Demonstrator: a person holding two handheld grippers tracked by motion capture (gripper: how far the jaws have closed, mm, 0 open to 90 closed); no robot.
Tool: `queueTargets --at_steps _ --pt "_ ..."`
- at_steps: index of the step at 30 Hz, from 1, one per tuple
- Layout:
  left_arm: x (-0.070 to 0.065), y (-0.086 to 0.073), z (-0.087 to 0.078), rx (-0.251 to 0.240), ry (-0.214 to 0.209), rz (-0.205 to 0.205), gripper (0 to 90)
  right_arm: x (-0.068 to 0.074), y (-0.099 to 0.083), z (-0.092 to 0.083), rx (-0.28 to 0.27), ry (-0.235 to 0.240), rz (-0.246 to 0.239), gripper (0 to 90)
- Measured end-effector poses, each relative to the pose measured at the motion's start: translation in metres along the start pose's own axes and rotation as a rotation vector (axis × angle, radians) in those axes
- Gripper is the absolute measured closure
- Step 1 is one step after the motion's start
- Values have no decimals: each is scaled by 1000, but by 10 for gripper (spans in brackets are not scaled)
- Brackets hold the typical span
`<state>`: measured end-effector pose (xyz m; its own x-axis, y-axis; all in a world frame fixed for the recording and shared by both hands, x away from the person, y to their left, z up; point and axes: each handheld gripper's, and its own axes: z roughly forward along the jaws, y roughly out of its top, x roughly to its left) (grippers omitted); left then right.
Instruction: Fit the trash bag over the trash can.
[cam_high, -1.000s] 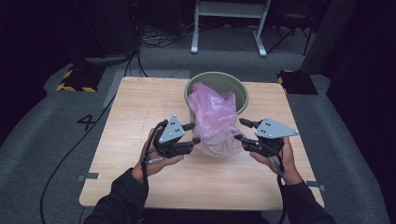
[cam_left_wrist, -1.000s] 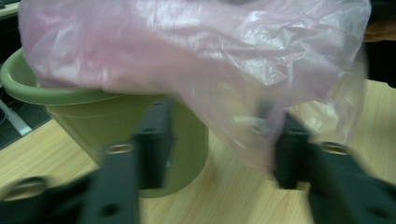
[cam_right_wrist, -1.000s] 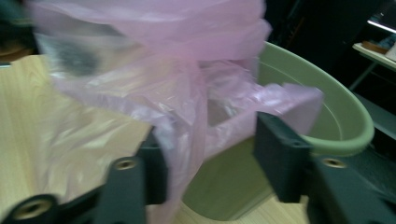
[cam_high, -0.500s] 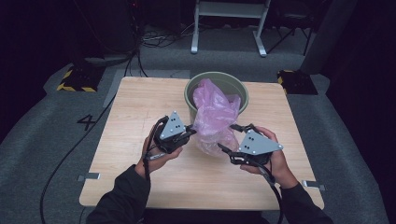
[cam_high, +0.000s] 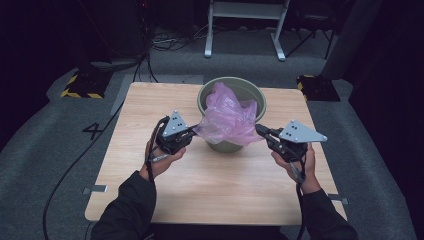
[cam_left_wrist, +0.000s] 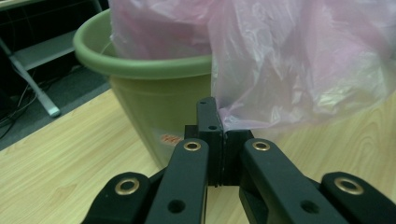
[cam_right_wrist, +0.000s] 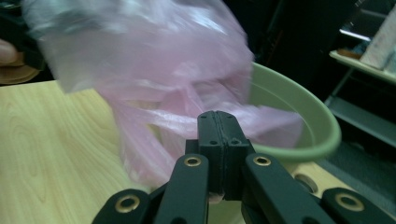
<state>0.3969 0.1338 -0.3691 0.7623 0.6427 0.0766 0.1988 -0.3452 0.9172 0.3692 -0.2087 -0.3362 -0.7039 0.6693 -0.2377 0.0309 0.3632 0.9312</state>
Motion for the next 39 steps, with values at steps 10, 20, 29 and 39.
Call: queueTargets --at_steps 10,20,29,39 --pt "-5 0 -2 -31 -58 7 894 -5 -12 -3 -3 -14 26 474" --pt "-12 3 -6 -41 -63 9 894 40 4 -2 -4 150 -165 265" --pt "-19 4 -5 -34 -83 34 894 57 10 12 -18 171 -102 250" --pt "-23 5 -8 -53 -117 49 894 55 9 35 57 -2 -130 659"
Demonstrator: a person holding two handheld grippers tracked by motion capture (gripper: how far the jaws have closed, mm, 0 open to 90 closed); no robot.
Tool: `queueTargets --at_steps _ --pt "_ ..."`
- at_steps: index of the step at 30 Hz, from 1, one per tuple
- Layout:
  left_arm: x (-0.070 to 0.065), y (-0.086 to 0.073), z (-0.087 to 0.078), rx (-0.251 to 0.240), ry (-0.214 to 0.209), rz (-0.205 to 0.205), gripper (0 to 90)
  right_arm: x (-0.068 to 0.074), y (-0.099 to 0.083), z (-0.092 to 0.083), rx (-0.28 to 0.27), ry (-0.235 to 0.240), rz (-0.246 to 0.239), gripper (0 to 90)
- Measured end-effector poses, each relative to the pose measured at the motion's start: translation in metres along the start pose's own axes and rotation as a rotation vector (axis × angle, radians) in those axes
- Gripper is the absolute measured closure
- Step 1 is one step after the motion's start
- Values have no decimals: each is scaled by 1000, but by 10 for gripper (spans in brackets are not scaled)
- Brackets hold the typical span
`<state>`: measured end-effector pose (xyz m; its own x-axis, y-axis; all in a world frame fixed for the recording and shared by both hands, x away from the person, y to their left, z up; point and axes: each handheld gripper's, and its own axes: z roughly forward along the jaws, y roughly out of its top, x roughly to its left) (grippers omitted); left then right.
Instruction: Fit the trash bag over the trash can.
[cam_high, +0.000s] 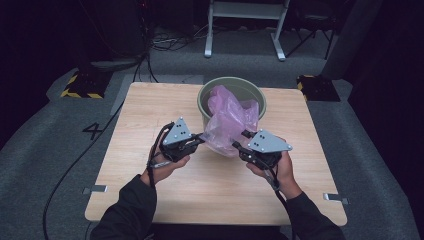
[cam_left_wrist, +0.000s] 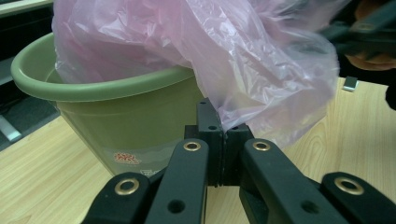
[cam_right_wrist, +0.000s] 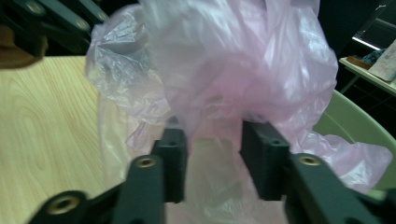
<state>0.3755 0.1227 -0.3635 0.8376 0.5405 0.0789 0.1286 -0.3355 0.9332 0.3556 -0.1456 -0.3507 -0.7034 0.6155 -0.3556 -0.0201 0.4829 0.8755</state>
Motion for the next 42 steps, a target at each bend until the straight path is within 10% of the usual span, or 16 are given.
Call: queueTargets --at_steps 8,32,42 --pt "9 -2 -10 -13 11 -12 894 -17 -6 -9 18 -53 18 899" --pt "37 -18 -13 43 75 -72 871 -112 -33 -10 121 -225 242 900" --pt "28 -20 -28 -8 110 -52 328 -127 -44 1 160 -241 278 900"
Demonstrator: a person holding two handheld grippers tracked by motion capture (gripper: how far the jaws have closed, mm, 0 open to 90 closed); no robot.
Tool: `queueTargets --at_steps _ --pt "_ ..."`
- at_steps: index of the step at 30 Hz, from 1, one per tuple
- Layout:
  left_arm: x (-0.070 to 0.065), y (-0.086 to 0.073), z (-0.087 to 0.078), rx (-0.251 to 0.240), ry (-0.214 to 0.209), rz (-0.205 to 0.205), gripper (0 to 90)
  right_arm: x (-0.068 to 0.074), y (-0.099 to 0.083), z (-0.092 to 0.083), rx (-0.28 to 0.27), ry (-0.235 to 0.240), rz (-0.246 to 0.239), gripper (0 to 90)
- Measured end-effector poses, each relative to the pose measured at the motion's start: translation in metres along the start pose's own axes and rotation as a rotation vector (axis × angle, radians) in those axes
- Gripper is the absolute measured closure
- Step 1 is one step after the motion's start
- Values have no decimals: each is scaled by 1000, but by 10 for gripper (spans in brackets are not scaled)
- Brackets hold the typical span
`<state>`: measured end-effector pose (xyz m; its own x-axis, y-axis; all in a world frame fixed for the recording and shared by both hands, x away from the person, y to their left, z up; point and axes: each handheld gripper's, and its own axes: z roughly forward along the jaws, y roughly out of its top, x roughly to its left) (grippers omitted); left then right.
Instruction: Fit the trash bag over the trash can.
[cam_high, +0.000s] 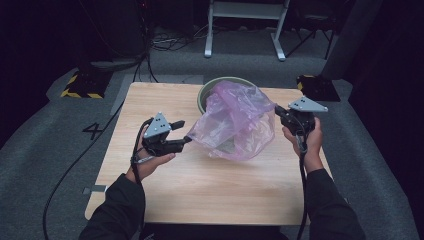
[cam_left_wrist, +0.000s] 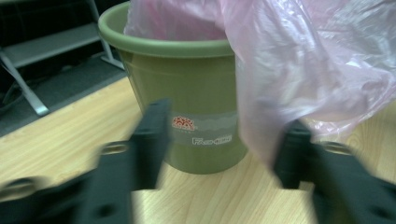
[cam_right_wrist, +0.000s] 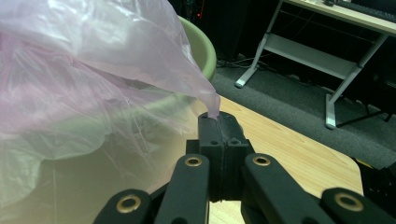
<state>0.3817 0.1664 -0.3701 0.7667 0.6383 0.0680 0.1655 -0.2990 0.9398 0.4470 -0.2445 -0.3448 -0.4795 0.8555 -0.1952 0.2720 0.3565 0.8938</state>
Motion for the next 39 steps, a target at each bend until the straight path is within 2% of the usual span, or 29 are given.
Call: queueTargets --at_steps 2,3,4,7,11,14,17,20,22,24,25,29,32,34,37,39 --pt "-8 0 -7 -28 10 39 267 0 0 0 2 1 -5 900" --pt "-11 0 -10 -44 -17 51 237 1 0 -1 -1 0 -4 900" --pt "-13 1 -12 -50 -27 58 217 1 0 -1 -2 0 -4 900" --pt "-24 4 -18 -64 -36 100 192 2 1 -3 -7 5 -6 900" --pt "-37 14 -15 -70 -30 142 189 4 2 -3 -5 7 -19 900" --pt "-38 25 -9 -57 -7 183 188 5 3 -2 0 12 -24 900" --pt "-30 35 1 -50 -47 151 188 5 4 -1 2 14 -27 900" --pt "-31 41 11 -31 -58 184 181 4 5 -1 5 14 -33 900" --pt "-35 48 12 -52 -111 180 168 3 5 0 8 15 -30 900" --pt "-40 52 14 -61 -139 180 156 3 5 1 13 9 -31 900" --pt "-44 55 15 -56 -164 184 154 2 5 1 13 8 -31 900" --pt "-59 55 22 -11 -188 232 147 2 6 0 14 7 -32 900" --pt "-71 52 25 20 -171 257 152 4 6 -1 17 4 -39 900" --pt "-77 51 22 6 -157 280 154 4 6 -1 19 5 -42 900" --pt "-85 50 14 -36 -140 281 155 4 5 -1 22 9 -40 900" --pt "-87 49 12 -25 -124 294 155 5 5 -1 30 9 -40 900"
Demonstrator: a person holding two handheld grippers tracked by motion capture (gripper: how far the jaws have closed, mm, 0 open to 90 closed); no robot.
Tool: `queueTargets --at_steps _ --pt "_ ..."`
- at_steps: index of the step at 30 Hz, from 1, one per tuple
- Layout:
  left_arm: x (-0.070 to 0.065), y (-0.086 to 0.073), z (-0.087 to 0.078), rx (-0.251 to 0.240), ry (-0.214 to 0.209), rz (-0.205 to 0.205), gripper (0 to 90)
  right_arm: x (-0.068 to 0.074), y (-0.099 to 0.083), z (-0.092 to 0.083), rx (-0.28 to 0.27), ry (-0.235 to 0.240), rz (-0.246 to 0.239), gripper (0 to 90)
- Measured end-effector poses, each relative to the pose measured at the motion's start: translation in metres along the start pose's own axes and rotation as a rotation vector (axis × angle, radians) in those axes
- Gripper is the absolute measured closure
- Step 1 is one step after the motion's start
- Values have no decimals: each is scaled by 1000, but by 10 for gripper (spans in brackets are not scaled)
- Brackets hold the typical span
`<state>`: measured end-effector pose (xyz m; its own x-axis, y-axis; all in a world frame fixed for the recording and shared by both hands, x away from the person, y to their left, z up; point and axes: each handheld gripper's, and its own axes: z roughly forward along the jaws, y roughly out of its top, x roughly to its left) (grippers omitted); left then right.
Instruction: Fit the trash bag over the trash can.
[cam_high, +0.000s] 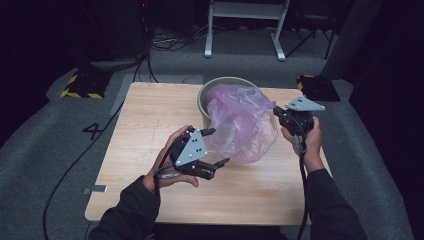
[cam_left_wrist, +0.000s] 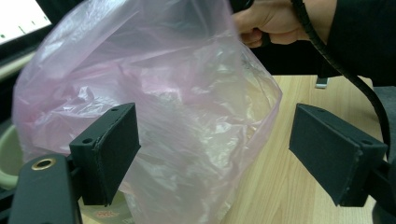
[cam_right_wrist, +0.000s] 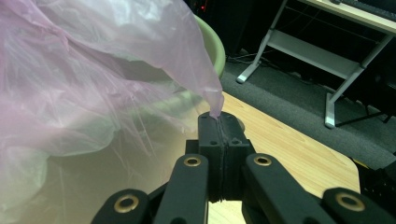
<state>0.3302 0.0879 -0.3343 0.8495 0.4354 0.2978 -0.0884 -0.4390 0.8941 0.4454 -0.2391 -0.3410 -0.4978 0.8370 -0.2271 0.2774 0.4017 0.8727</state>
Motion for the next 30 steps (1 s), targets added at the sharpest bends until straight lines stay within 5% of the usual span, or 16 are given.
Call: queueTargets --at_steps 2,4,12,20,23,30 --pt "1 -1 3 37 66 14 158 0 0 0 -2 2 0 900" --pt "11 -3 6 44 118 -18 182 1 0 0 -4 3 -4 899" --pt "54 -15 25 103 116 -110 478 2 1 4 -4 20 -5 897" --pt "80 -22 29 87 124 -129 847 2 0 10 4 27 -6 897" --pt "91 -22 26 72 133 -146 891 1 2 13 8 23 -11 898" --pt "123 -28 28 28 139 -293 896 -8 1 24 43 10 13 898"
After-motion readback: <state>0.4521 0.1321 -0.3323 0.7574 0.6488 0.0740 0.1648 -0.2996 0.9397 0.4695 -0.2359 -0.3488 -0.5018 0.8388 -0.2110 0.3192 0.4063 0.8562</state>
